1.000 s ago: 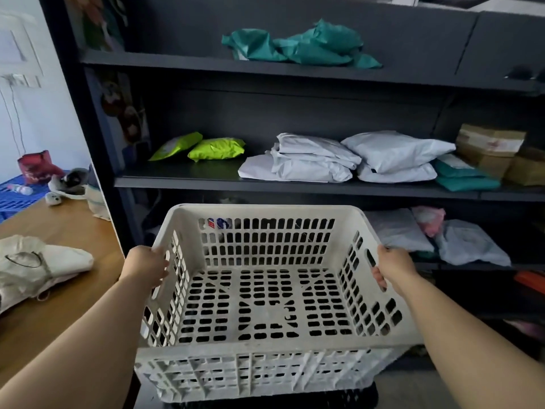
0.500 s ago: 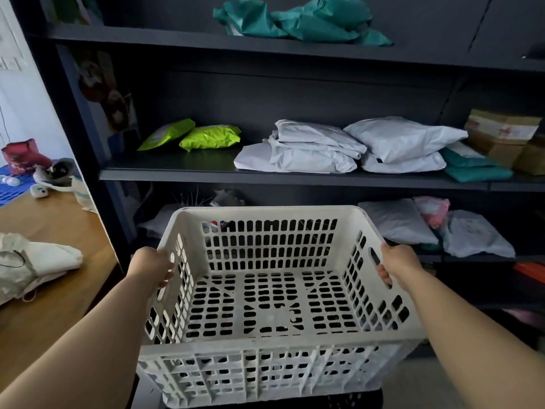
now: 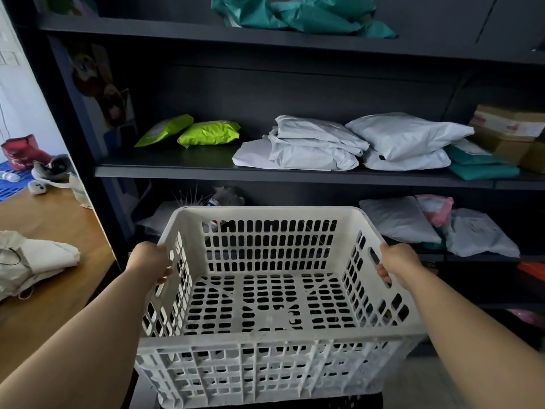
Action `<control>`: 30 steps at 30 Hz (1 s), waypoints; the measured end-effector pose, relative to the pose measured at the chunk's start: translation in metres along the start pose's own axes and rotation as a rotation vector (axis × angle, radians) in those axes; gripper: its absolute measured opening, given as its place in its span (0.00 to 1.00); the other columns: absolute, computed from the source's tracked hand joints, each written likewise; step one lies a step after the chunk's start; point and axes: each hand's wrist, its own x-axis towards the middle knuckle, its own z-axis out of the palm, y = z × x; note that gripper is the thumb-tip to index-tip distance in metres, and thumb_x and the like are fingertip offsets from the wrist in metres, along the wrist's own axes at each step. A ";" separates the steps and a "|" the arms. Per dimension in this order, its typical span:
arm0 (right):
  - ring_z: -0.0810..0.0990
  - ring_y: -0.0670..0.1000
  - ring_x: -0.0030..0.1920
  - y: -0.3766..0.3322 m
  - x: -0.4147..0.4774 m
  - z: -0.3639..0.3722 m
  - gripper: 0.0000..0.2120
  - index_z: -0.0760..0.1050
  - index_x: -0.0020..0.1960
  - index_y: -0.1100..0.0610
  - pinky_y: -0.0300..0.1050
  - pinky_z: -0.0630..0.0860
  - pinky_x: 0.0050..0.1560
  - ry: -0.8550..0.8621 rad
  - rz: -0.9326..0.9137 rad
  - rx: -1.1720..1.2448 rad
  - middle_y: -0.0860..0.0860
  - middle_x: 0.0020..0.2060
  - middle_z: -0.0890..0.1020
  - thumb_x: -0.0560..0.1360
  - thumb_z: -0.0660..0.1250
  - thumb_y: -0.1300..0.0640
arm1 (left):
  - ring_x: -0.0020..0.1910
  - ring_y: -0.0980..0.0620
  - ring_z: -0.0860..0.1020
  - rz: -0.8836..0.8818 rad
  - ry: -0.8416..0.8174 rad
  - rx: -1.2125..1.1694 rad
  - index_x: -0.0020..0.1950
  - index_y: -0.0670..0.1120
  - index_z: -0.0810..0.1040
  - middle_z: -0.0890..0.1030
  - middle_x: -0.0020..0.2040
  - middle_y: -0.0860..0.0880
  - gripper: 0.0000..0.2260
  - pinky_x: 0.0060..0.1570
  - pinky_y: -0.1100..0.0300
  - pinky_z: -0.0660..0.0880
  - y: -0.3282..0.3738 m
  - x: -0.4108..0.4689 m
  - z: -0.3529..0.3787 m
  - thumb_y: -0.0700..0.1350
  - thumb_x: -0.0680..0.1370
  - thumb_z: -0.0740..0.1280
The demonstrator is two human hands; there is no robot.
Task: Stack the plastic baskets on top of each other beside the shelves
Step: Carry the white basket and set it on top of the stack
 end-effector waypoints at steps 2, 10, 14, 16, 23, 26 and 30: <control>0.74 0.57 0.32 -0.003 0.000 0.000 0.21 0.71 0.41 0.68 0.48 0.72 0.32 -0.014 0.023 -0.032 0.61 0.31 0.78 0.81 0.54 0.51 | 0.26 0.46 0.72 -0.014 -0.002 0.003 0.42 0.37 0.73 0.75 0.32 0.42 0.10 0.30 0.59 0.67 0.001 0.002 0.001 0.38 0.78 0.55; 0.74 0.54 0.35 0.006 -0.007 -0.002 0.16 0.72 0.46 0.59 0.48 0.71 0.38 0.131 -0.294 -0.432 0.56 0.41 0.78 0.79 0.51 0.50 | 0.34 0.40 0.77 0.068 0.013 0.254 0.44 0.35 0.76 0.80 0.39 0.37 0.14 0.35 0.54 0.72 0.000 0.008 -0.004 0.41 0.79 0.55; 0.76 0.60 0.50 0.008 -0.022 -0.003 0.17 0.72 0.60 0.55 0.52 0.76 0.48 0.175 -0.494 -0.555 0.59 0.53 0.77 0.77 0.57 0.46 | 0.36 0.43 0.74 0.220 0.039 0.594 0.45 0.34 0.75 0.76 0.36 0.41 0.13 0.40 0.54 0.70 0.002 0.000 -0.007 0.43 0.79 0.57; 0.72 0.62 0.59 0.010 -0.035 -0.002 0.22 0.72 0.65 0.55 0.53 0.73 0.55 0.128 -0.562 -0.611 0.60 0.60 0.74 0.76 0.58 0.45 | 0.39 0.43 0.76 0.251 0.064 0.676 0.53 0.37 0.72 0.77 0.42 0.42 0.15 0.43 0.51 0.73 0.001 -0.013 -0.004 0.49 0.79 0.57; 0.65 0.54 0.71 0.033 -0.104 -0.008 0.35 0.73 0.65 0.45 0.55 0.59 0.70 -0.153 -0.778 -0.811 0.51 0.71 0.70 0.69 0.49 0.26 | 0.77 0.42 0.50 0.487 -0.079 1.029 0.74 0.53 0.61 0.57 0.77 0.46 0.44 0.73 0.42 0.45 -0.033 -0.080 -0.009 0.78 0.66 0.53; 0.80 0.45 0.49 0.040 -0.129 -0.016 0.39 0.80 0.53 0.45 0.46 0.76 0.51 -0.370 -0.749 -0.672 0.45 0.52 0.83 0.61 0.50 0.20 | 0.73 0.51 0.63 0.572 -0.267 1.026 0.69 0.60 0.69 0.75 0.67 0.54 0.45 0.74 0.45 0.49 -0.044 -0.107 -0.018 0.82 0.59 0.49; 0.66 0.47 0.27 0.053 -0.140 -0.024 0.43 0.74 0.34 0.57 0.42 0.62 0.31 -0.428 -0.757 -0.762 0.48 0.27 0.68 0.56 0.50 0.16 | 0.42 0.57 0.80 0.659 -0.454 0.952 0.47 0.54 0.81 0.82 0.41 0.55 0.37 0.46 0.59 0.77 -0.050 -0.126 -0.027 0.81 0.59 0.53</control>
